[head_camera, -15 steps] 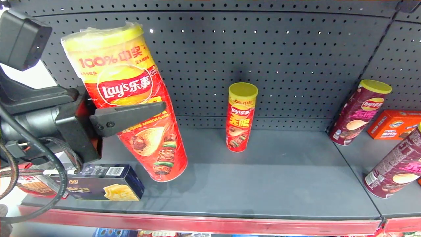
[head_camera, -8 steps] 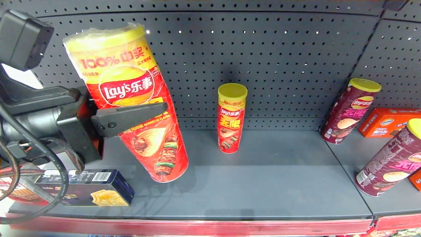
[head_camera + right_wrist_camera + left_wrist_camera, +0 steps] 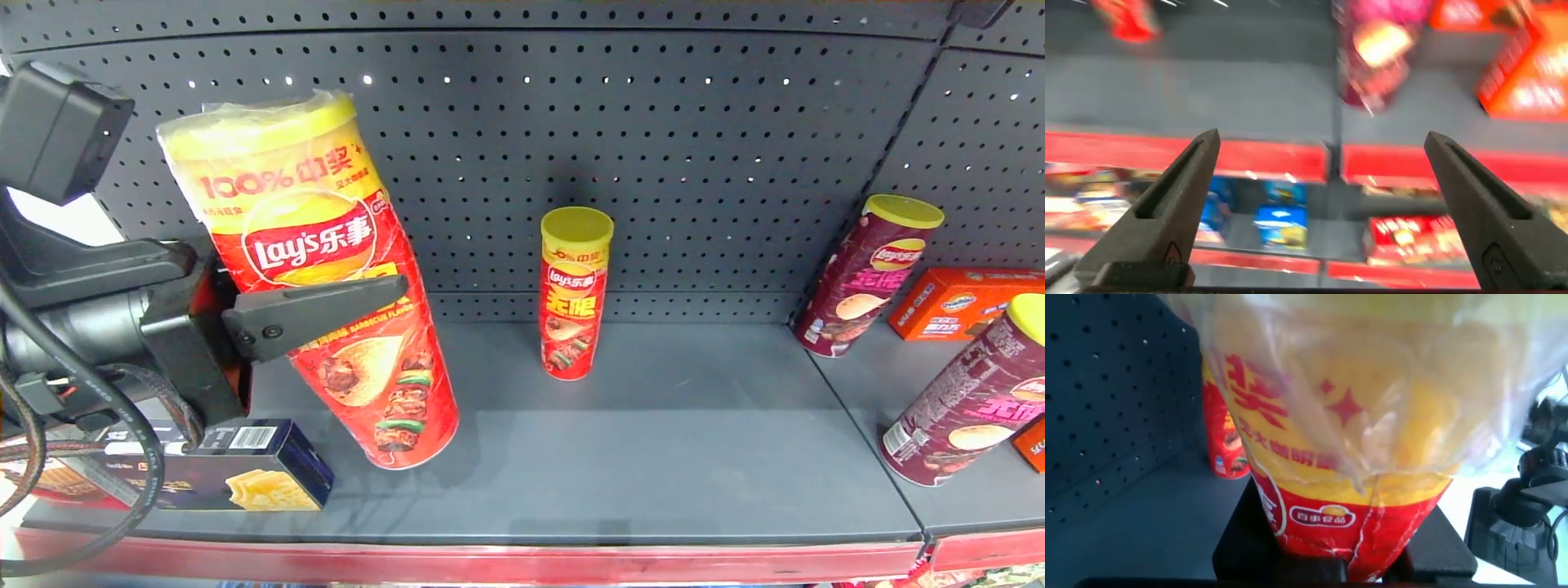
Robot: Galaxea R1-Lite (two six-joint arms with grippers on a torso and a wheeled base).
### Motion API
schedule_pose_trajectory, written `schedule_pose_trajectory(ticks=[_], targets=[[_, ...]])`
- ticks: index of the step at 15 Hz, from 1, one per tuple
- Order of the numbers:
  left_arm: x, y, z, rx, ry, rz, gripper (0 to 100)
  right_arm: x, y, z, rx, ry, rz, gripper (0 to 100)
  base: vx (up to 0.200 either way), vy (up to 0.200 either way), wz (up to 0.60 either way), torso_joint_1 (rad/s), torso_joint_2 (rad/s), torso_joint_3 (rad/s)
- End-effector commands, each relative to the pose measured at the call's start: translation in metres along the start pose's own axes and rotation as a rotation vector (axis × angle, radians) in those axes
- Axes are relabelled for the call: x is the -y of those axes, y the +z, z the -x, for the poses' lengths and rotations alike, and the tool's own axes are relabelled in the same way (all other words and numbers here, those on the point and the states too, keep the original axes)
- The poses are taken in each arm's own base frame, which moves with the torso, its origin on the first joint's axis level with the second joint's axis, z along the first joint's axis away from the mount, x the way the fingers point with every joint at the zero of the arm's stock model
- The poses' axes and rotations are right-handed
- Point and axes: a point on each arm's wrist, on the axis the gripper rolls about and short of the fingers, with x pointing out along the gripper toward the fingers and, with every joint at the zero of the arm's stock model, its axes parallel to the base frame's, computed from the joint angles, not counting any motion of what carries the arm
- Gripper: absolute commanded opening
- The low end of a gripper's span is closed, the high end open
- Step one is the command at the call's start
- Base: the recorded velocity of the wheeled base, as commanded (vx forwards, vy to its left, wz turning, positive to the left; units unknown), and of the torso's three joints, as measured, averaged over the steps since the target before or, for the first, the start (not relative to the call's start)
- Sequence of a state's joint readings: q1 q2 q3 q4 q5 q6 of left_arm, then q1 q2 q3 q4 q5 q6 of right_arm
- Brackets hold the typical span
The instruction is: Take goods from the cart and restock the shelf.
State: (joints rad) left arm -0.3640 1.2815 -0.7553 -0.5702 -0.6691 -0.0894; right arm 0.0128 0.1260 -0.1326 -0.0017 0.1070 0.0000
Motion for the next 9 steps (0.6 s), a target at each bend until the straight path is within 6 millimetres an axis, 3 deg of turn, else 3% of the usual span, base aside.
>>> schedule_pose_trajectory(ticks=[1,3,5,6,8,9], targets=[[-0.003,0.001,-0.004,0.0,-0.002,-0.001,0,-0.001,0.052,-0.032,-0.114,0.237,0.056,100,0.0,0.0,0.0,0.0,0.0,0.0],[-0.004,0.002,-0.005,0.003,0.001,-0.003,0,-0.002,0.054,-0.037,-0.127,0.275,0.08,100,0.0,0.0,0.0,0.0,0.0,0.0],[-0.005,0.001,-0.006,-0.003,0.009,0.005,0,-0.004,0.07,-0.054,-0.16,0.374,0.079,100,0.0,0.0,0.0,0.0,0.0,0.0],[-0.006,0.0,-0.006,-0.007,0.009,0.009,0,-0.009,0.086,-0.077,-0.126,0.456,0.083,100,0.0,0.0,0.0,0.0,0.0,0.0],[-0.009,-0.001,-0.01,-0.011,0.01,0.012,0,-0.017,0.1,-0.115,-0.094,0.494,0.087,100,0.0,0.0,0.0,0.0,0.0,0.0],[-0.009,-0.001,-0.01,-0.011,0.01,0.012,0,-0.021,0.103,-0.125,-0.077,0.518,0.09,100,0.0,0.0,0.0,0.0,0.0,0.0]])
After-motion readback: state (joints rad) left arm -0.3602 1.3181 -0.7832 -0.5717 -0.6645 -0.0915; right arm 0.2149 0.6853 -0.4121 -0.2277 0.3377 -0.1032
